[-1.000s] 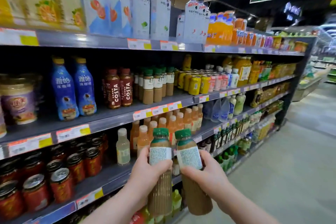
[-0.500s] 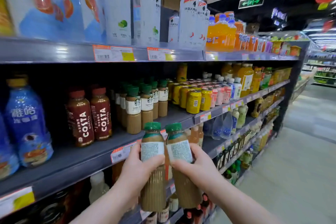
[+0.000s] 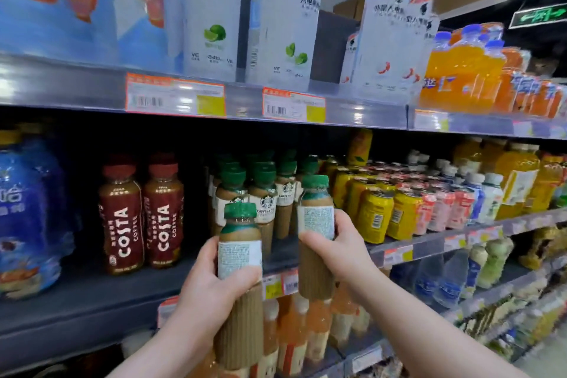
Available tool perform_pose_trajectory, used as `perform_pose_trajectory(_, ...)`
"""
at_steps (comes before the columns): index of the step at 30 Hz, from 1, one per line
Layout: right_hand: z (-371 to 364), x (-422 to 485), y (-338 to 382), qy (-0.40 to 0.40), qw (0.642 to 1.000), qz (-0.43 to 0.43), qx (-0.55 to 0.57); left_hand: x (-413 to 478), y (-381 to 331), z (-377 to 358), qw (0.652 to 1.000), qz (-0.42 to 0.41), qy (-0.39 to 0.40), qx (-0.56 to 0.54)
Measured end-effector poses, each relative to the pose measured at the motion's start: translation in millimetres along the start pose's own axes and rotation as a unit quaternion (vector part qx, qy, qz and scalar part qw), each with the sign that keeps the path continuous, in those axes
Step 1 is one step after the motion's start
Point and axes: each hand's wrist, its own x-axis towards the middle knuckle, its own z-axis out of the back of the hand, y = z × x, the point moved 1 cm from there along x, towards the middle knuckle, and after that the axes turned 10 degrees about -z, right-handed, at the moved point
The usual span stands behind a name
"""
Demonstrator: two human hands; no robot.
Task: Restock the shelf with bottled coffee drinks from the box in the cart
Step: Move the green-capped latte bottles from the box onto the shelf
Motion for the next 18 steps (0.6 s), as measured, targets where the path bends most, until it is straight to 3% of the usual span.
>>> perform_pose_trajectory(8,11,84,-4,0.065,0.997,0.034,0.006,18,0,-40,0.993,-0.024,-0.112,0.021)
perform_pose_trajectory(18,-8,118,-18,0.173,0.980,0.089,-0.032,9,-2,-64,0.969,-0.038,-0.241,0.042)
